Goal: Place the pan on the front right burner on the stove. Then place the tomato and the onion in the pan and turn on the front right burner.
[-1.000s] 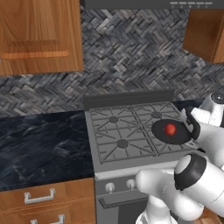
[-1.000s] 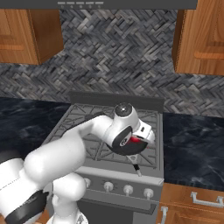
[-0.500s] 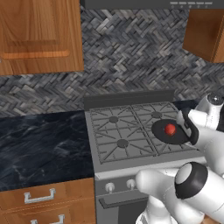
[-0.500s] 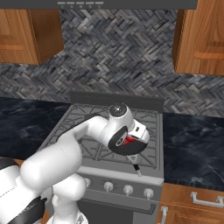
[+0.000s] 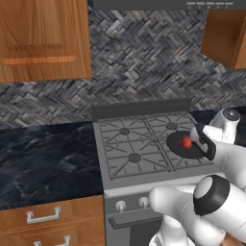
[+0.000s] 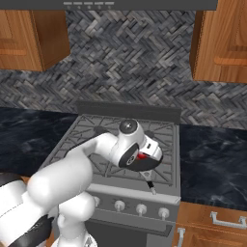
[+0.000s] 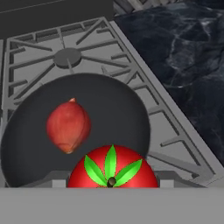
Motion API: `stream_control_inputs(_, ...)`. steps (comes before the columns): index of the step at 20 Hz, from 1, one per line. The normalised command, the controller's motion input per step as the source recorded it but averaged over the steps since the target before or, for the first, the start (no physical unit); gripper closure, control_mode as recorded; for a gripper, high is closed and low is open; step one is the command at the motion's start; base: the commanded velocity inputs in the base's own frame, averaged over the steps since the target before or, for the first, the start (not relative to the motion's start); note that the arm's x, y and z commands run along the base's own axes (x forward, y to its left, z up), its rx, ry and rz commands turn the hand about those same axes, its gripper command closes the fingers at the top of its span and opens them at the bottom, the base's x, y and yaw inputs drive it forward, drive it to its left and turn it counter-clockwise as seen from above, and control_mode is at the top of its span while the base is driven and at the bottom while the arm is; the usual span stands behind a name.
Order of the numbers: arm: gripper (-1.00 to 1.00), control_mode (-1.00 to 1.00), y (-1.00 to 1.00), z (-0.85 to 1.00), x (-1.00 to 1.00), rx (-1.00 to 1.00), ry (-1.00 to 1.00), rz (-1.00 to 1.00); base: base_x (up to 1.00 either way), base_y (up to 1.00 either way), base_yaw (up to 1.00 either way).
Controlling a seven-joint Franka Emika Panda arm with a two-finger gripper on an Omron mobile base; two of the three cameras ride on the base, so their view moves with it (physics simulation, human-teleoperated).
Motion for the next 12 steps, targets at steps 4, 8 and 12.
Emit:
stream_control_inputs(4, 1.0, -1.0, 0.15, -0.14, 0.2, 0.0, 0.0, 0.0, 0.0, 0.0, 0.0)
stream_control_inputs(8, 1.0, -1.0, 0.04, -0.31, 0.13, -0.01, 0.0, 0.0, 0.0, 0.0, 0.0)
stream_control_inputs(12, 1.0, -1.0, -0.01, -0.29, 0.02, -0.02, 0.0, 0.0, 0.0, 0.0, 0.0)
